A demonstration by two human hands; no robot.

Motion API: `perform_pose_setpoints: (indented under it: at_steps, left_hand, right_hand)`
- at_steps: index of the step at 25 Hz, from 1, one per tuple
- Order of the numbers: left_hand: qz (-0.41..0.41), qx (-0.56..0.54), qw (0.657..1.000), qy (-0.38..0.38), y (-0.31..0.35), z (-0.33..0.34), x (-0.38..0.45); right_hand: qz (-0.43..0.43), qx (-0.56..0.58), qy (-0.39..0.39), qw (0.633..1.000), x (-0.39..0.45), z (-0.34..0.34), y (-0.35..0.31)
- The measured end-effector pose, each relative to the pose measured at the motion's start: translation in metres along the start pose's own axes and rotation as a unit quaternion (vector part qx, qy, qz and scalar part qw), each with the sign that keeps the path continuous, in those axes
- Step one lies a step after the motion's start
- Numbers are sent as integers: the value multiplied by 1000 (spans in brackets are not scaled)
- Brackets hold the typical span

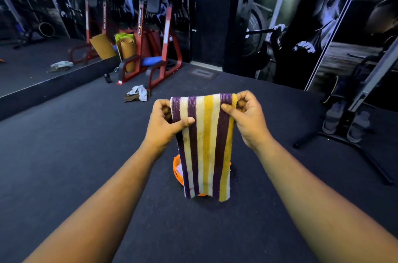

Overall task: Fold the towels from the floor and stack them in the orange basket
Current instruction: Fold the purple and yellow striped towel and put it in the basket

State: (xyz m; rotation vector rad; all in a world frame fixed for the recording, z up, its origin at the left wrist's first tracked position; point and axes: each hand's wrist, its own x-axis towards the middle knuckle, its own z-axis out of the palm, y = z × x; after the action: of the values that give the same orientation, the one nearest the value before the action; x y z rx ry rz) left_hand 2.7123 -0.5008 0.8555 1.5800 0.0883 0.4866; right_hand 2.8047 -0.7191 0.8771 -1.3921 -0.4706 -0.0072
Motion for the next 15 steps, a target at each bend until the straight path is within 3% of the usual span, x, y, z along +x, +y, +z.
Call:
perform_pose_setpoints:
  at_steps: [8,13,15]
  left_hand:
    - [-190,19,964,-187,-63,9,-25]
    - [-188,-63,970,-138,-69,31,-34]
    - [-183,-88,972,-116,-68,39,-35]
  right_hand:
    - [11,165,-13,986,34,15,-56]
    - [75,149,83,982,59,-6,-55]
    - [170,115,28,978,41,-20,-21]
